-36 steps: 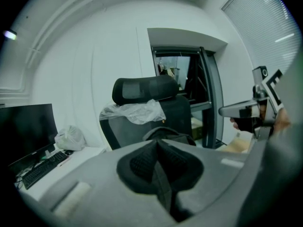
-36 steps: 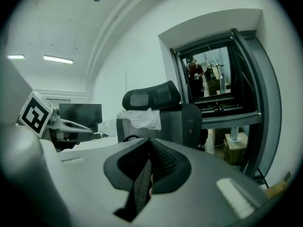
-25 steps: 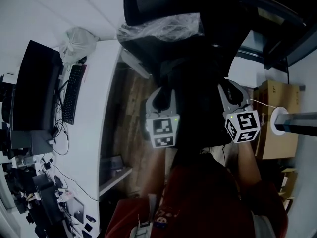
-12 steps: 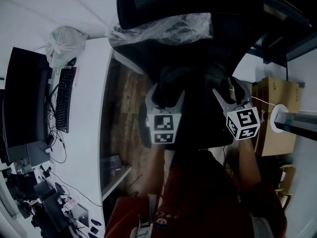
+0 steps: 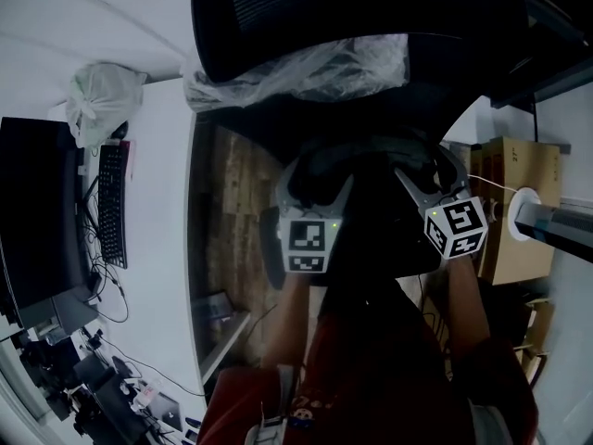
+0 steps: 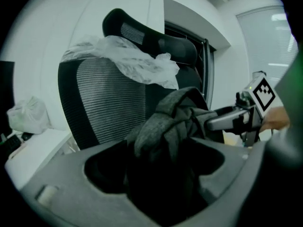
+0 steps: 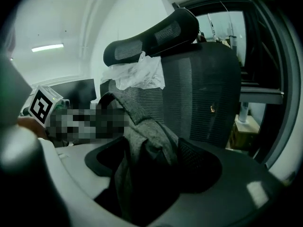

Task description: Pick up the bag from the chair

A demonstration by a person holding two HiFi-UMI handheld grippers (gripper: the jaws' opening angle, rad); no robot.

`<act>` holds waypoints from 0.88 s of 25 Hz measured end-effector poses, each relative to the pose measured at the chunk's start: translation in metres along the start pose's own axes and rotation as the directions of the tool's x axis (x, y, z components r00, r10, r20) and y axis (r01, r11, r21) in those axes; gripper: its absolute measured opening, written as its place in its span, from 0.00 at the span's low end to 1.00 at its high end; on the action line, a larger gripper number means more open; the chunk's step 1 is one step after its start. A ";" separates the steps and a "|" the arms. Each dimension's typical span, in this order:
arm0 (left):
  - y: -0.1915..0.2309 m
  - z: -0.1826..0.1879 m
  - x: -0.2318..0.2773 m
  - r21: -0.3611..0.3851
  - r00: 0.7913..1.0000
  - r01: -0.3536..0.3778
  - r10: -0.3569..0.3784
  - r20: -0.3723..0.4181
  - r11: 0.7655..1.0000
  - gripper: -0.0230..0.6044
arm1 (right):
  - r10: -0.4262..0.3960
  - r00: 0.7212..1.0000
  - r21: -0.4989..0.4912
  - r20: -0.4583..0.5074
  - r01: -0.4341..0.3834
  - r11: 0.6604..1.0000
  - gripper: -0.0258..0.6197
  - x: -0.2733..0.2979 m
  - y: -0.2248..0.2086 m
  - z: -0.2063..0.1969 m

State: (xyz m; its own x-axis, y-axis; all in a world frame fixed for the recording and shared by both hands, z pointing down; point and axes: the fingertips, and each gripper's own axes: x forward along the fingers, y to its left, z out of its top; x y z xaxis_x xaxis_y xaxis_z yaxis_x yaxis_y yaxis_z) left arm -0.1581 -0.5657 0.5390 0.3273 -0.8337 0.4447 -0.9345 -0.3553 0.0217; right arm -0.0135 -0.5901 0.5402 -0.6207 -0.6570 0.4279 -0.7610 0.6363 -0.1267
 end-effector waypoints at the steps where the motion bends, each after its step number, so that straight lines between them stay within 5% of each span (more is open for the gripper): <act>1: 0.000 -0.001 0.003 -0.011 1.000 0.015 -0.015 0.007 1.000 0.65 | 0.002 1.000 0.003 0.004 -0.002 1.000 0.56 0.002 -0.001 0.000; 7: -0.001 -0.002 0.013 -0.027 0.998 0.055 -0.054 0.031 0.998 0.60 | -0.005 1.000 -0.014 0.015 0.005 1.000 0.55 0.011 -0.005 -0.002; 13: -0.003 -0.004 0.017 -0.038 0.998 0.069 -0.068 0.015 0.997 0.45 | -0.019 1.000 -0.034 -0.004 0.019 0.999 0.42 0.015 -0.006 -0.005; 22: -0.005 -0.003 0.013 -0.056 0.996 0.083 -0.082 0.017 0.995 0.37 | -0.082 0.997 -0.048 -0.006 0.082 0.995 0.29 0.010 0.003 -0.006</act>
State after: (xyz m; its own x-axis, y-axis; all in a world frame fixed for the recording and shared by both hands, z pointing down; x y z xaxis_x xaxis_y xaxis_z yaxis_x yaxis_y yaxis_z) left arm -0.1496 -0.5739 0.5472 0.4052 -0.8089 0.4261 -0.9105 -0.3989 0.1085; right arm -0.0204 -0.5925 0.5493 -0.5548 -0.7047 0.4424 -0.7992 0.5991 -0.0480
